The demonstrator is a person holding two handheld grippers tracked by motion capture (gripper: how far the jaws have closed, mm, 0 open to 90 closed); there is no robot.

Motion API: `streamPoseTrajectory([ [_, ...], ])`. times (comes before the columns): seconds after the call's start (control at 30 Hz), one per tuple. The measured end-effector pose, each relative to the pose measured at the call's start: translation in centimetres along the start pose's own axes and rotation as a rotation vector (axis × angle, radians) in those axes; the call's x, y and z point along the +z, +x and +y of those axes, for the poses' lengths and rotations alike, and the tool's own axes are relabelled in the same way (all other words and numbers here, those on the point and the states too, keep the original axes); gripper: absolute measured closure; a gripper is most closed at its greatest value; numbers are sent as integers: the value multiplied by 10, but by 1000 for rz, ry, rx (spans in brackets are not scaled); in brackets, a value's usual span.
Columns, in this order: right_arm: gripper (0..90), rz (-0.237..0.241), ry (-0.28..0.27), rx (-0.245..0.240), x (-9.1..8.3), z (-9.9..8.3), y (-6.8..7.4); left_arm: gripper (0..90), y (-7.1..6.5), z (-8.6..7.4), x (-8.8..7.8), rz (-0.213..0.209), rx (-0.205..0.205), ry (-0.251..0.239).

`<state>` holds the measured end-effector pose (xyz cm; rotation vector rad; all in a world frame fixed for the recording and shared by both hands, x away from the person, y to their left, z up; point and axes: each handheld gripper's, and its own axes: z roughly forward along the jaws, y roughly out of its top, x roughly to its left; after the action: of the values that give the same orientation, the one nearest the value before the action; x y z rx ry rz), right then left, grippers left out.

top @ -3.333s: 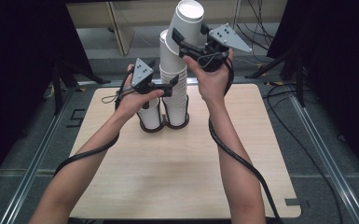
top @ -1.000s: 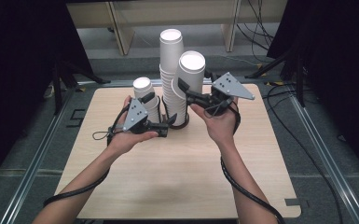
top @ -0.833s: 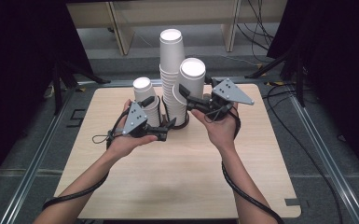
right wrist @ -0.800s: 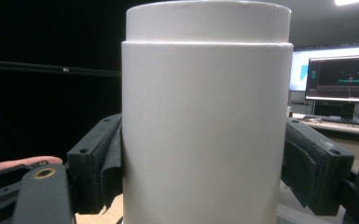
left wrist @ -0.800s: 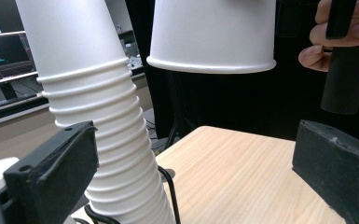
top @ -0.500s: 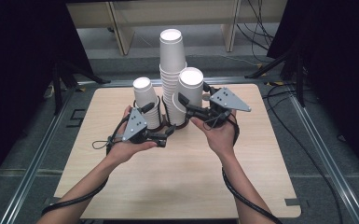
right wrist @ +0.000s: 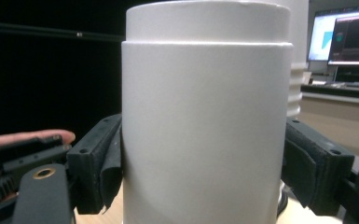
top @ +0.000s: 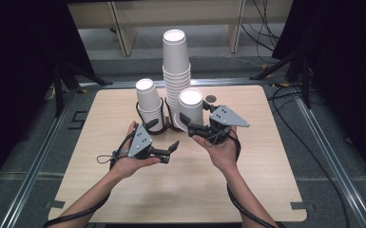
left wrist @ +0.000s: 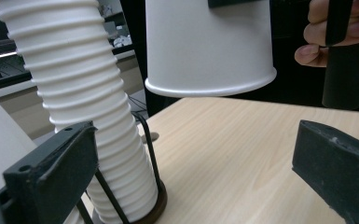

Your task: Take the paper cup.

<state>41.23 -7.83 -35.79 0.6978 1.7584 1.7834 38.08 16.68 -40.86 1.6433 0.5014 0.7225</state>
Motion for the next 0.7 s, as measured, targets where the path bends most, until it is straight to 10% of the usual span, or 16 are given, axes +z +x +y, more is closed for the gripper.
streamPoseTrajectory([
  [0.7,218,88,142,116,-14,-75,21,0,-34,-49,-30,-74,-30,79],
])
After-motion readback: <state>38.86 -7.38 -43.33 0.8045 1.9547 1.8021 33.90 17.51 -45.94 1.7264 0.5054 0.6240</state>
